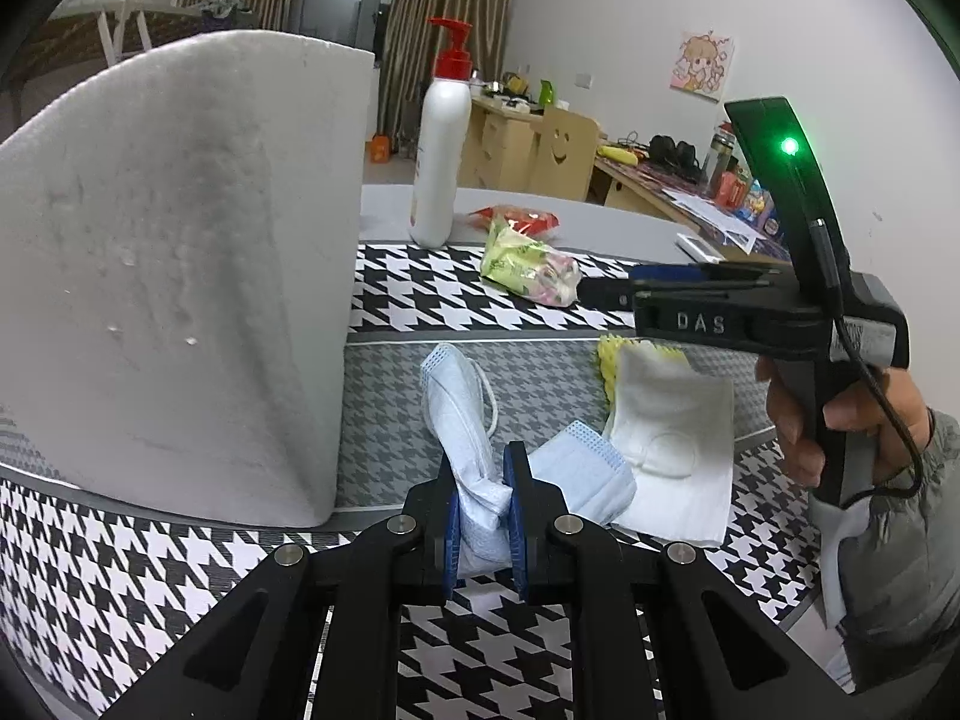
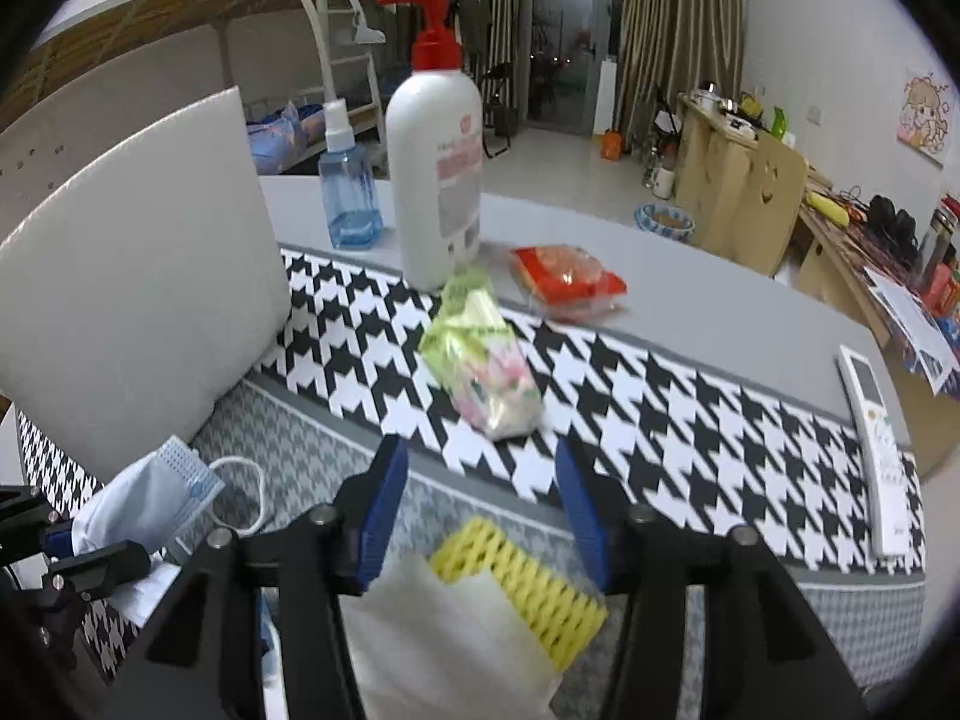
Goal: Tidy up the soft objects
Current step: 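Close the right tool on the green-labelled plastic packet while the left tool holds the mask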
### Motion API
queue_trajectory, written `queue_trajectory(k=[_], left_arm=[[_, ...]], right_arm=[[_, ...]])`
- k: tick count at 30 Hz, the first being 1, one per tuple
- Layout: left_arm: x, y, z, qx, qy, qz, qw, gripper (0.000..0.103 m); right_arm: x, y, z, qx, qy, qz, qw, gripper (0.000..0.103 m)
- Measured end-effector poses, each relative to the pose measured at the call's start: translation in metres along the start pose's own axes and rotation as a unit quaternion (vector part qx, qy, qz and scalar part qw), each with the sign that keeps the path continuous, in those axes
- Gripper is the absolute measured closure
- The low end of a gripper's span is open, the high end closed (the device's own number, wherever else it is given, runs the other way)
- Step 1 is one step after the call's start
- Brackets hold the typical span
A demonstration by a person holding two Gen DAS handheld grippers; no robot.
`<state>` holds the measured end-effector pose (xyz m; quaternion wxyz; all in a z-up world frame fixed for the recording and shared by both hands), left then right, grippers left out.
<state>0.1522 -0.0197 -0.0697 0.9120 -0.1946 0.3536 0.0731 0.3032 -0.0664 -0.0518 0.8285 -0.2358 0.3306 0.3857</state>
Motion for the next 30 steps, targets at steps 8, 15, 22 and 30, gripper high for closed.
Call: queue_trajectory(k=[8,15,22,30], left_arm=[[-0.007,0.003,0.000,-0.004,-0.010,0.012,0.9999,0.089],[-0.011,0.005,-0.004,-0.002,-0.023,0.038,0.9990,0.089],[-0.012,0.004,-0.007,0.012,-0.027,0.065,0.9975,0.089],[-0.005,0.006,-0.010,0.014,-0.017,0.081,0.9965,0.089]], right_arm=[[0.019,-0.003,0.012,-0.020,0.009,0.000,1.000,0.047],[0.036,-0.003,0.015,-0.028,0.022,0.000,0.999,0.047],[0.050,-0.003,0.020,-0.030,0.033,0.004,0.999,0.047],[0.064,0.002,0.019,-0.042,0.041,0.005,0.998,0.047]])
Point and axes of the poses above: each gripper's, at about its wrist camera, not at the fingertips, and x roughly the way its jaws point, y to its left, z to its top, the point moved 1 cm from there along x, roughly the way its jaws point, and after that the axes turned 10 degrees about -x, right-handed, at the moved point
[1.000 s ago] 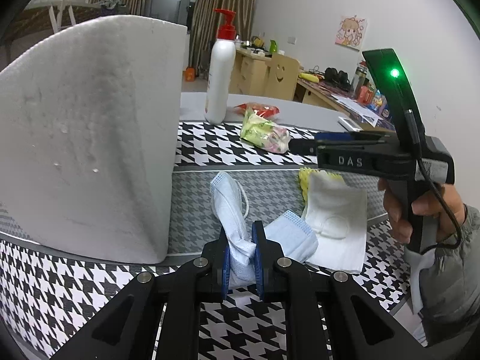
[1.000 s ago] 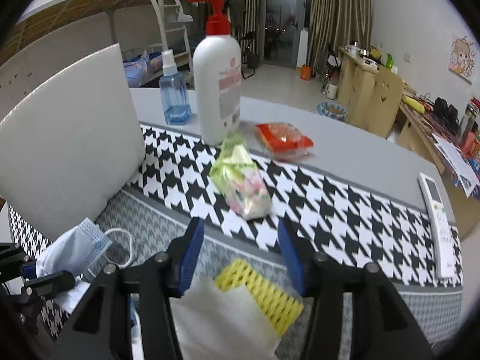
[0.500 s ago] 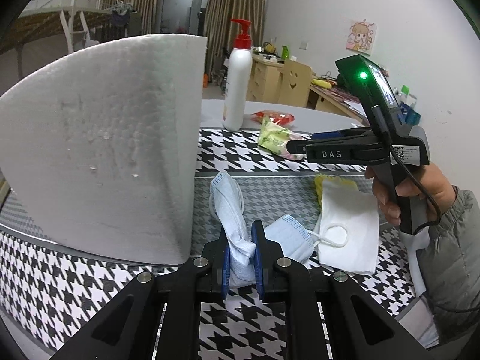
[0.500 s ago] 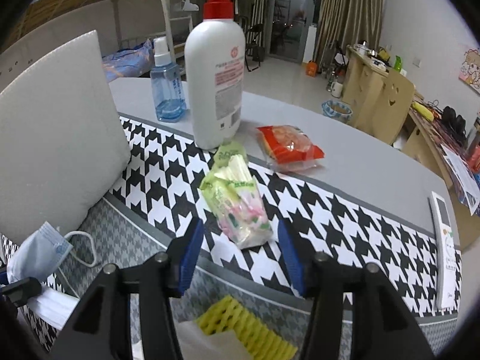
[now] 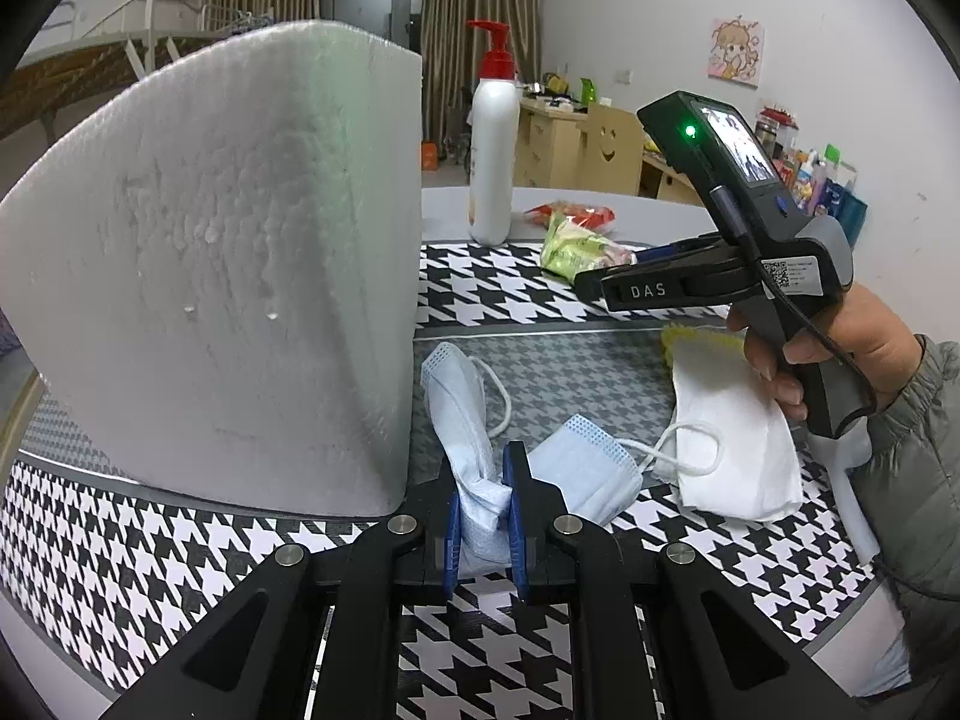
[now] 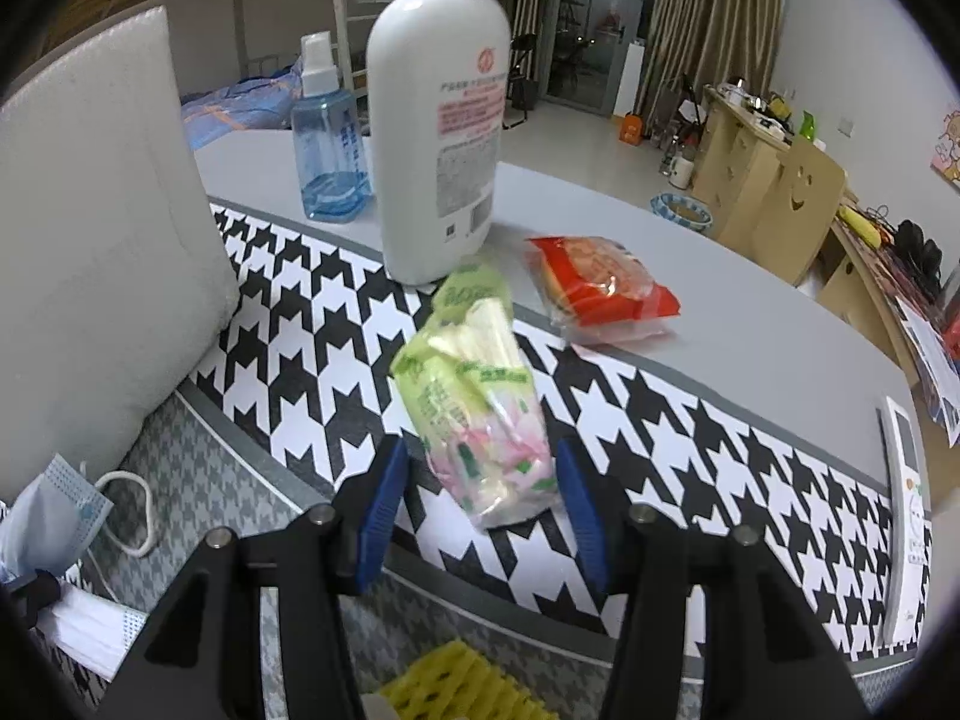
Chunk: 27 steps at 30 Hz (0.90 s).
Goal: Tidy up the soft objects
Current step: 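Close the right tool on the green-labelled plastic packet while the left tool holds the mask, then lift the mask and packet with both tools toward the foam box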
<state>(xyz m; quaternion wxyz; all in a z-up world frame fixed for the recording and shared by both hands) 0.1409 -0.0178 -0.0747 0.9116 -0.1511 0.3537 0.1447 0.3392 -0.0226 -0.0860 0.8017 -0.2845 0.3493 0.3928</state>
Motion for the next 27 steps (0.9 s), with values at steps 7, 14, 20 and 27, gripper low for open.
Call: queue_trajectory(k=[7,14,20,27], left_arm=[[0.007,0.000,0.000,-0.001,0.006,0.003,1.0000,0.089],[0.009,0.001,0.000,-0.002,0.009,0.000,1.0000,0.089],[0.003,0.001,0.000,-0.002,0.004,-0.003,1.0000,0.089],[-0.014,-0.003,0.002,0.006,-0.014,-0.008,0.9998,0.089]], right_arm=[[0.004,-0.011,-0.004,0.021,0.002,0.011,1.000,0.059],[0.004,-0.020,-0.004,0.031,0.004,0.025,0.999,0.073],[-0.013,-0.025,-0.004,0.044,-0.018,0.031,0.998,0.073],[-0.044,-0.018,-0.001,0.045,-0.048,0.030,0.997,0.073]])
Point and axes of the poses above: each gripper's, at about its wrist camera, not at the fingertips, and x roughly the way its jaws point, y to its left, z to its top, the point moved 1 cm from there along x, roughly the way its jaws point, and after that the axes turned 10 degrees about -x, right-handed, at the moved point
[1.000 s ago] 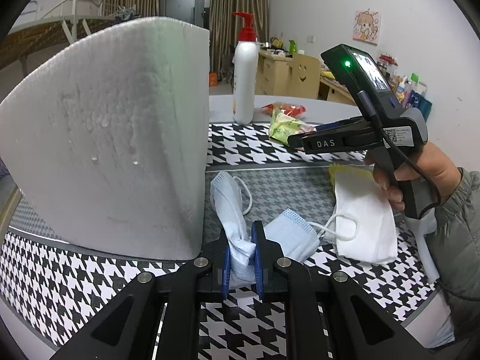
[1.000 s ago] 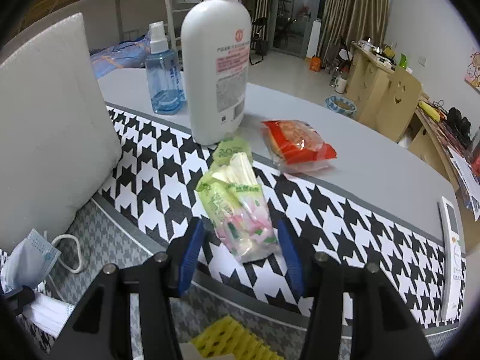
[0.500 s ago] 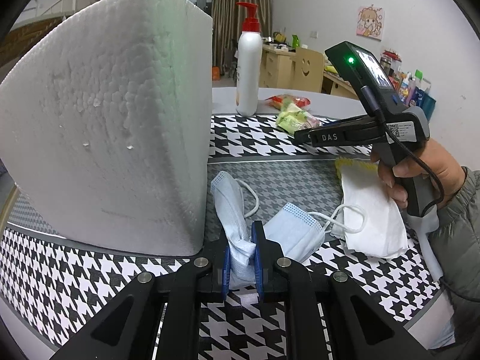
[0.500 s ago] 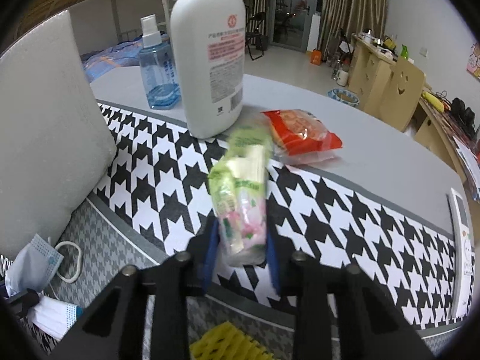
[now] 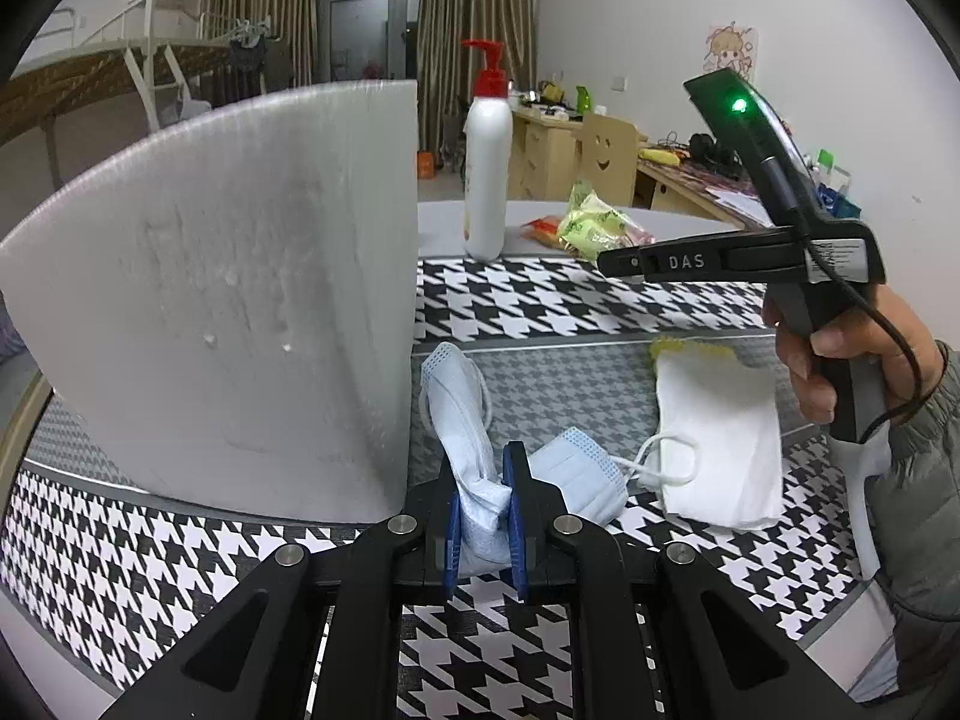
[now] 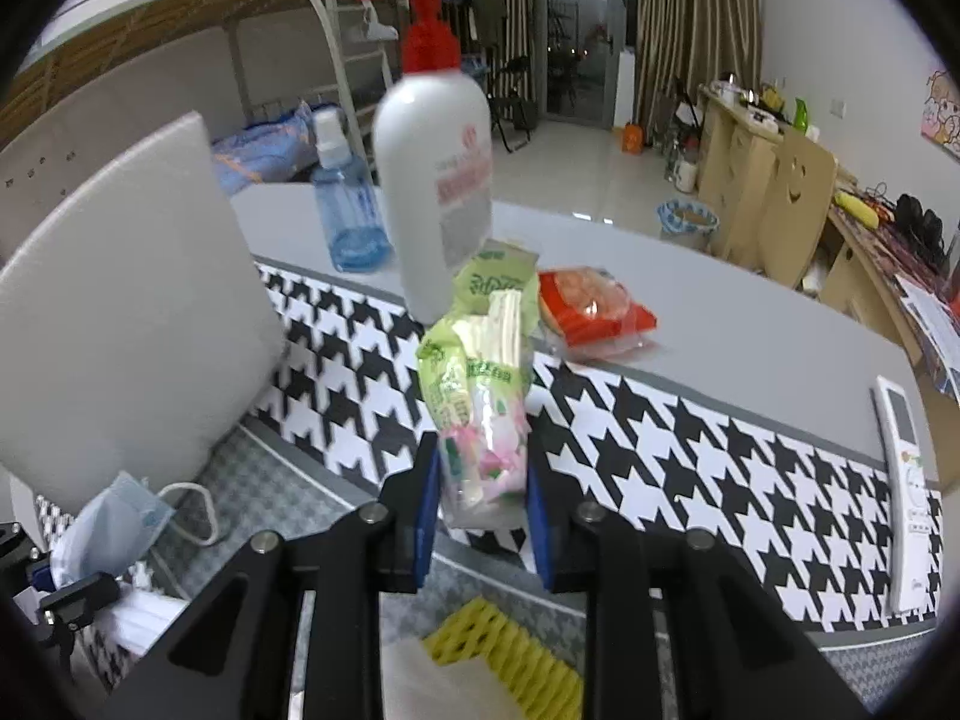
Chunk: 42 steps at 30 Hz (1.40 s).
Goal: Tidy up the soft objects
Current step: 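Lift the mask and packet with both tools toward the foam box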
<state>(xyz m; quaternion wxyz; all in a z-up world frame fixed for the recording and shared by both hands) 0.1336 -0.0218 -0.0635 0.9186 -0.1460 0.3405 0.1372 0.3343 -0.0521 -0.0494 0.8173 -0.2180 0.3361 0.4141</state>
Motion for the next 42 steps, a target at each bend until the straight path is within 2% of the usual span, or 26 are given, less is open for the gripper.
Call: queue_trajectory(k=[9,14,23,27,29,42], left_arm=[[-0.025,-0.006,0.005,0.014,-0.020,-0.012,0.9996,0.089],[-0.040,-0.007,0.010,0.026,-0.033,-0.027,0.9988,0.089],[-0.058,-0.006,0.018,0.059,-0.051,-0.059,0.9952,0.089],[-0.067,-0.005,0.027,0.068,-0.063,-0.075,0.9928,0.089],[-0.071,-0.005,0.032,0.068,-0.064,-0.091,0.9914,0.089],[-0.097,-0.003,0.054,0.084,-0.107,-0.125,0.9828,0.089]], right_arm=[[-0.034,0.018,-0.007,0.007,-0.018,-0.004,1.000,0.073],[-0.063,0.023,-0.015,0.023,-0.042,-0.015,0.999,0.073],[-0.114,0.043,-0.034,0.046,-0.102,-0.043,0.993,0.073],[-0.137,0.053,-0.040,0.057,-0.134,-0.076,0.986,0.073],[-0.144,0.055,-0.040,0.059,-0.145,-0.081,0.984,0.073],[-0.170,0.064,-0.046,0.076,-0.183,-0.095,0.976,0.073]])
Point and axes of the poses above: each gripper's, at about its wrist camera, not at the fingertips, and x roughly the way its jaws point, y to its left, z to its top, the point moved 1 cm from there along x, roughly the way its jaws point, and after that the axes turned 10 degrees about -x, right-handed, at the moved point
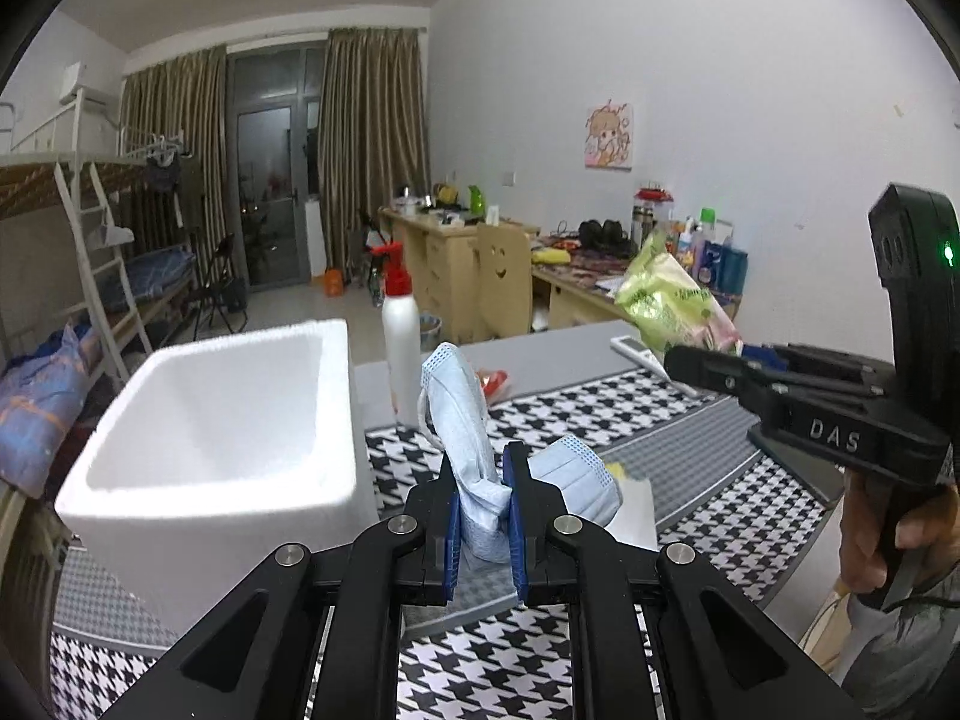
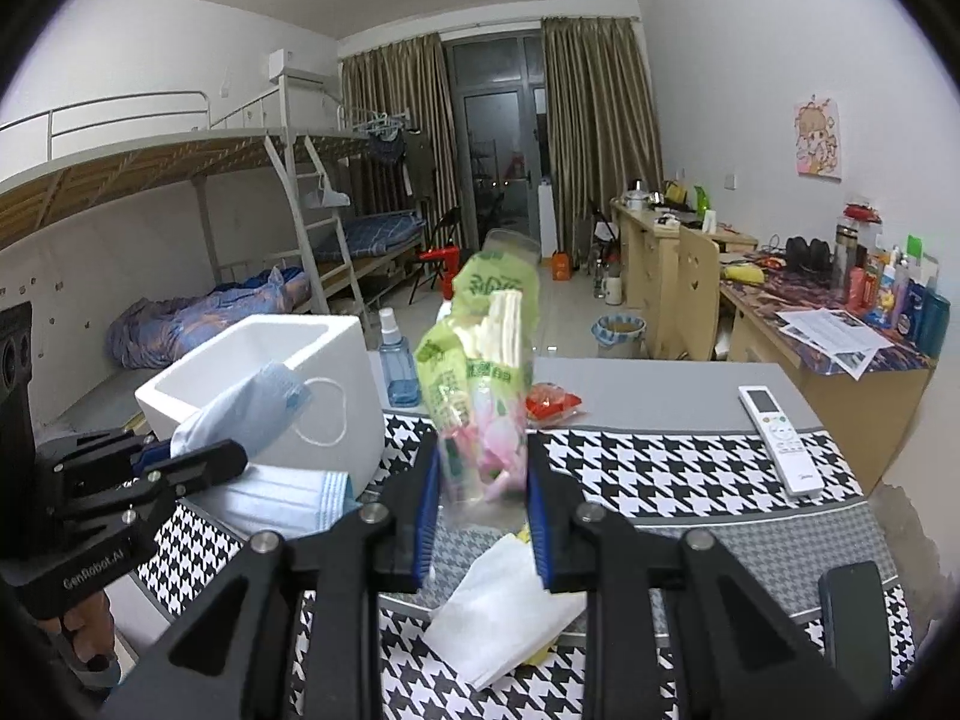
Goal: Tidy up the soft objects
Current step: 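Lift the mask and packet with both tools toward the foam box, then open the left tool to drop the mask into the box while the right tool holds the packet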
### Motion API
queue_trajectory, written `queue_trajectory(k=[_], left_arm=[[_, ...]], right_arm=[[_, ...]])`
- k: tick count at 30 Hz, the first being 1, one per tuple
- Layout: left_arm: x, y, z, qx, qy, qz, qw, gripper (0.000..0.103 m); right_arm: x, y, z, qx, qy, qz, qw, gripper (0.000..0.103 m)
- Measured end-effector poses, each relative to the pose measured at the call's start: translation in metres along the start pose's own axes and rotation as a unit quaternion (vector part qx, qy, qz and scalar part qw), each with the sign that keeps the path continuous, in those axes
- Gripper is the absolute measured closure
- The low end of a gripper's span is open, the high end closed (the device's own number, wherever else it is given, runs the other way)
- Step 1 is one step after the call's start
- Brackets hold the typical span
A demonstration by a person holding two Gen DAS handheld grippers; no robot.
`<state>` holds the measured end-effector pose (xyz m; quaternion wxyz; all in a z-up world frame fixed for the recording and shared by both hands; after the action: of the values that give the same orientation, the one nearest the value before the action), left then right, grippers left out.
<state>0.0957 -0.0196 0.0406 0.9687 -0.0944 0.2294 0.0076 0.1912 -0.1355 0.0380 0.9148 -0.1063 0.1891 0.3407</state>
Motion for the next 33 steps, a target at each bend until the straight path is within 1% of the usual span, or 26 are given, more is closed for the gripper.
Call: queue_trajectory(k=[10,18,24,33], left_arm=[[-0.015,0.006,0.026,-0.003,-0.041,-0.001,0.9992,0.089],[-0.024,0.014,0.041,-0.004,-0.070,0.013,0.9975,0.089],[-0.026,0.026,0.050,-0.011,-0.084,0.032,0.9958,0.089],[-0.031,0.046,0.058,-0.024,-0.105,0.064,0.9921,0.089]], right_arm=[[-0.012,0.009,0.012,0.002,-0.026,0.000,1.000,0.073],[-0.008,0.015,0.020,0.004,-0.036,0.011,0.999,0.073],[-0.005,0.022,0.026,0.000,-0.044,0.024,0.999,0.073],[0.008,0.042,0.040,-0.012,-0.051,0.056,0.997,0.073]])
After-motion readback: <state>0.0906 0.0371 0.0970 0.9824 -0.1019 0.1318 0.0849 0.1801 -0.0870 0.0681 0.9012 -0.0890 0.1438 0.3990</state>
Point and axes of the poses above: each gripper's, at about its wrist camera, not at the fingertips, and x roughly the way its jaws point, y to its left, z to its top, the point moved 1 cm from there along x, roughly the way its jaws point, and after that the axes turned 10 degrees about -x, right-handed, at the moved point
